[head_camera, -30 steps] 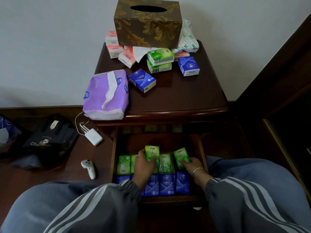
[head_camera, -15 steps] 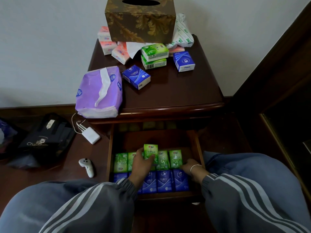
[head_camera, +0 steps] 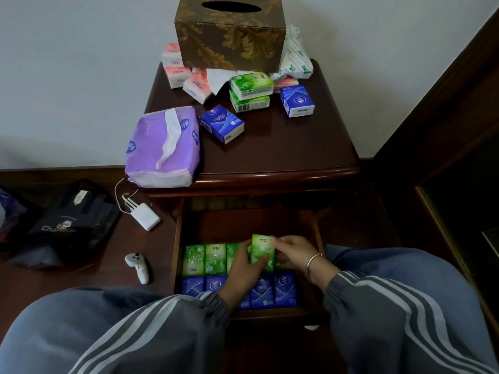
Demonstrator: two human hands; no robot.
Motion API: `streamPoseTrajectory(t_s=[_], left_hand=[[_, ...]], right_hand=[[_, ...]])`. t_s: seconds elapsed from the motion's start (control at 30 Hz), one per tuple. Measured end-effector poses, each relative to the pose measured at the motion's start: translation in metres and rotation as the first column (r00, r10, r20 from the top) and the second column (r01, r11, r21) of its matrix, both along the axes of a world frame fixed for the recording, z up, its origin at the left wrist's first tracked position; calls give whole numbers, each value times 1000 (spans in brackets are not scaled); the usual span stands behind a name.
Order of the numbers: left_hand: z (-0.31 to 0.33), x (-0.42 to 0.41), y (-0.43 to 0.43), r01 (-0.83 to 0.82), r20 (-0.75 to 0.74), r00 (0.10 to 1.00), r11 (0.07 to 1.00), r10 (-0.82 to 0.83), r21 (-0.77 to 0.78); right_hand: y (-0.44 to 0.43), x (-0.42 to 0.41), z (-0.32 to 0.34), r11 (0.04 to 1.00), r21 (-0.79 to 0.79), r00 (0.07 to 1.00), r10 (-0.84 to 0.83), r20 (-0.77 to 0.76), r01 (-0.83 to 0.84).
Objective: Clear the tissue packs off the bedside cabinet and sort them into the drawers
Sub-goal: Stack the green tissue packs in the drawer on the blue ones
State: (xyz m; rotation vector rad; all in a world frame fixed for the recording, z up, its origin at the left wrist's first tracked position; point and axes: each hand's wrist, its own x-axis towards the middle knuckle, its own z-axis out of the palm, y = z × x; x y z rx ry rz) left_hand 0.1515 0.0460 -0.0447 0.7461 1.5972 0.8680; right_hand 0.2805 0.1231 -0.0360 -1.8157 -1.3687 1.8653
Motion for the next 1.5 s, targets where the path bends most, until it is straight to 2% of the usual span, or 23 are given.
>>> streamPoseTrajectory(t_s=[0.07,0.1,0.13,0.17,0.2,0.23,0.27,0.33,0.4,0.43,0.57,0.67,0.7,0.77,0.9,1.03,1.1,1.17,1.23,1.3,1.37,1.43,1.5], left_hand=[[2,2,-1,95,5,995,995,-95,26],[1,0,-1,171,-76,983,985,-169,28],[-2,-4,0,258,-259,934,966,-247,8],[-8,-9,0,334,-489,815,942,-311,-42],[-12,-15,-1,379,-682,651,921,-334,-88],[-16,-19,-2,409,-790,511,904,-339,-123],[-20,-22,-5,438,-833,420,884,-360,-162],[-31,-26,-11,489,-824,338,833,-455,-259],[-39,-28,-17,516,-776,316,785,-546,-342],[-42,-29,-18,526,-760,315,771,-569,-360],[-47,-31,-17,539,-735,347,765,-582,-352],[-45,-33,-17,537,-727,362,768,-584,-349],[-43,-33,-18,535,-725,370,771,-581,-345],[-33,-35,-17,522,-737,385,789,-556,-323],[9,-42,-7,539,-788,430,825,-441,-169],[78,-53,-3,616,-832,472,784,-291,76],[115,-62,-2,636,-861,478,745,-172,204],[148,-71,5,627,-876,481,710,-29,321],[175,-81,17,598,-880,469,704,81,383],[194,-88,33,575,-897,422,727,130,376],[206,-93,53,559,-920,367,758,136,335],[212,-94,77,545,-931,334,775,147,319],[212,-94,102,533,-942,304,793,145,294]], right_hand=[[3,1,-3,999,49,1000,-23,-10,23],[5,3,-6,996,66,998,-61,0,61],[8,5,-9,991,94,995,-97,34,93],[11,8,-15,983,151,987,-124,107,107],[15,11,-20,971,222,967,-133,216,84],[18,13,-25,959,282,937,-116,328,20],[18,13,-29,946,318,900,-86,428,-61],[13,11,-34,918,341,813,-38,580,-200],[8,9,-38,910,314,753,-3,658,-271],[7,8,-41,916,280,754,35,655,-286],[6,3,-46,927,153,832,223,508,-342],[1,2,-42,988,37,963,139,233,-151],[0,2,-38,994,9,977,105,184,-108],[-2,4,-26,993,13,975,111,194,-116],[3,6,14,940,134,915,261,308,-313],[5,13,87,838,308,892,401,211,-450],[9,21,127,781,472,911,375,170,-409],[23,29,155,702,656,959,248,140,-278],[49,33,170,573,799,981,57,183,-182],[79,33,174,489,844,943,-114,312,-221],[107,32,166,531,784,863,-175,474,-322],[125,26,152,621,677,790,-148,595,-394],[131,18,133,652,614,727,-137,673,-445]])
